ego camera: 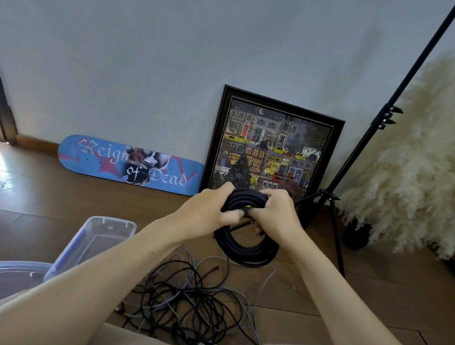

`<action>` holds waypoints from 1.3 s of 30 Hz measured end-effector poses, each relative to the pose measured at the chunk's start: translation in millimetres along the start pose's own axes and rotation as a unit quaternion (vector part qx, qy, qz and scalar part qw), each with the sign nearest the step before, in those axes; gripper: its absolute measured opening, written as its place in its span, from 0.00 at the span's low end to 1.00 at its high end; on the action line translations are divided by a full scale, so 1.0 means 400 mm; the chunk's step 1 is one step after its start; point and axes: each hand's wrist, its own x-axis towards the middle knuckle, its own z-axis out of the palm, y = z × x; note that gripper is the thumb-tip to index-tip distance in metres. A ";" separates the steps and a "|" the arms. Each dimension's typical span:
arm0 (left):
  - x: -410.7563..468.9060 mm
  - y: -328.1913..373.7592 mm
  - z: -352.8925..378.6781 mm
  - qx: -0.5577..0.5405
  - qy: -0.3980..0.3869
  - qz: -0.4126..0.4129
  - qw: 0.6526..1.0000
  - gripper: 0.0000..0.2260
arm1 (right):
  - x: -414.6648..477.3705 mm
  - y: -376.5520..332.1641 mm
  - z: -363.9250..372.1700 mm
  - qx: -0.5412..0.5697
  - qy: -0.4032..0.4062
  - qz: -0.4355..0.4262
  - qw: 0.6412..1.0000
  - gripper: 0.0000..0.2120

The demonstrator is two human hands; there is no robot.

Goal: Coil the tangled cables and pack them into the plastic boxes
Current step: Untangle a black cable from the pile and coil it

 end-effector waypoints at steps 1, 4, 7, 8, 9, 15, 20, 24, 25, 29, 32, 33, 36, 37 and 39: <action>0.004 0.001 -0.002 -0.018 -0.004 -0.008 1.000 0.13 | 0.000 0.000 0.001 0.028 0.000 0.021 0.999 0.06; 0.012 0.003 -0.004 -0.020 0.000 -0.025 0.999 0.12 | 0.003 -0.005 0.004 0.102 0.001 0.073 0.992 0.07; 0.004 0.007 -0.004 0.077 0.013 -0.020 0.997 0.12 | 0.003 -0.001 0.012 0.101 -0.001 0.063 0.993 0.05; 0.001 0.008 -0.003 0.127 0.016 -0.008 0.992 0.12 | 0.003 0.002 0.015 0.083 -0.001 0.040 0.996 0.05; -0.003 0.012 -0.004 0.174 0.017 0.008 0.985 0.12 | 0.002 0.005 0.017 0.058 -0.003 0.010 0.998 0.05; -0.013 0.028 0.008 0.402 0.007 0.114 0.908 0.16 | -0.026 -0.005 0.050 -0.095 -0.057 -0.104 0.988 0.16; -0.019 0.038 -0.017 0.273 0.065 0.117 0.953 0.13 | -0.013 -0.017 0.034 -0.070 -0.009 -0.122 0.990 0.09; -0.020 0.036 -0.056 0.027 0.035 0.086 0.995 0.15 | -0.001 0.000 0.000 -0.050 -0.010 -0.075 0.996 0.11; -0.019 0.035 -0.063 -0.009 0.037 0.070 0.997 0.11 | 0.000 0.006 -0.006 -0.040 -0.016 -0.061 0.997 0.11; -0.003 0.037 -0.079 -0.131 0.077 -0.006 0.988 0.09 | 0.004 0.004 -0.022 0.012 -0.030 -0.035 0.999 0.07; -0.002 0.034 -0.089 -0.153 0.064 -0.059 0.984 0.08 | 0.006 0.002 -0.028 0.015 -0.028 -0.028 0.999 0.08; -0.004 0.031 -0.094 -0.137 0.056 -0.067 0.987 0.08 | 0.008 0.005 -0.031 0.015 -0.028 -0.022 0.999 0.08; -0.012 0.023 -0.109 -0.138 0.029 -0.072 0.987 0.07 | 0.012 0.015 -0.046 0.023 -0.022 -0.015 0.999 0.09; -0.015 0.023 -0.111 -0.158 0.020 -0.070 0.985 0.07 | 0.013 0.017 -0.050 0.029 -0.019 -0.015 0.999 0.10; -0.017 0.026 -0.112 -0.172 0.011 -0.062 0.983 0.06 | 0.013 0.020 -0.051 0.040 -0.016 -0.016 0.999 0.12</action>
